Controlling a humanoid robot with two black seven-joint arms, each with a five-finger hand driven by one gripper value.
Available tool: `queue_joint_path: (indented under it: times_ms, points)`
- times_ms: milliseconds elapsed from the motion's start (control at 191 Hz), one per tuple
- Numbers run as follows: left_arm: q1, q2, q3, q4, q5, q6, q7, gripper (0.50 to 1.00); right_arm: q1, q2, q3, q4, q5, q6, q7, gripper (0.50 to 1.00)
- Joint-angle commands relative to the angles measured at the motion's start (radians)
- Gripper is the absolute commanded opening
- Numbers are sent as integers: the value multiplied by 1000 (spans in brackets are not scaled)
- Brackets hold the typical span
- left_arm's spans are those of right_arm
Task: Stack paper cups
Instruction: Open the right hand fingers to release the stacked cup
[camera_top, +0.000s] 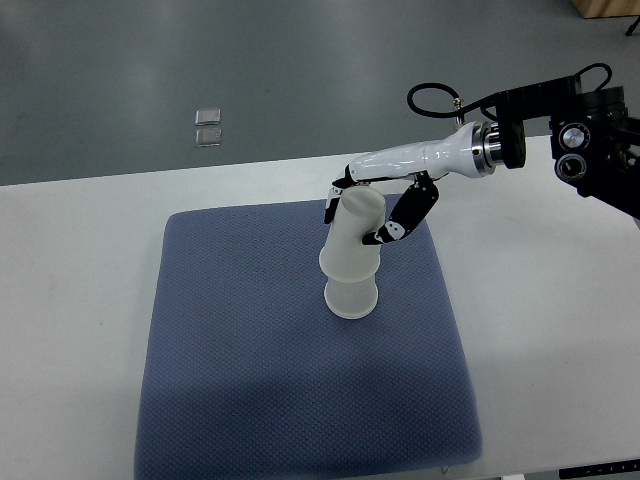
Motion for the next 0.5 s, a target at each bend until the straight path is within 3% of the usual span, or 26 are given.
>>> queue_joint_path:
  times_ms: [0, 84, 142, 220, 257, 493]
  points:
    - [0, 0, 0, 0, 0, 0, 0, 1000, -3, 2, 0, -2, -6, 0, 0, 639]
    - [0, 0, 0, -1, 0, 0, 0, 1000, -10, 2, 0, -2, -6, -2, 0, 650]
    - [0, 0, 0, -1, 0, 0, 0, 1000, -13, 12, 0, -2, -6, -5, -2, 699]
    - [0, 0, 0, 0, 0, 0, 0, 1000, -23, 40, 0, -2, -6, -19, -2, 878]
    - [0, 0, 0, 0, 0, 0, 0, 1000, -24, 43, 0, -2, -4, -25, -2, 917]
    - [0, 0, 0, 0, 0, 1, 0, 1000, -29, 43, 15, -23, 8, -37, 0, 924]
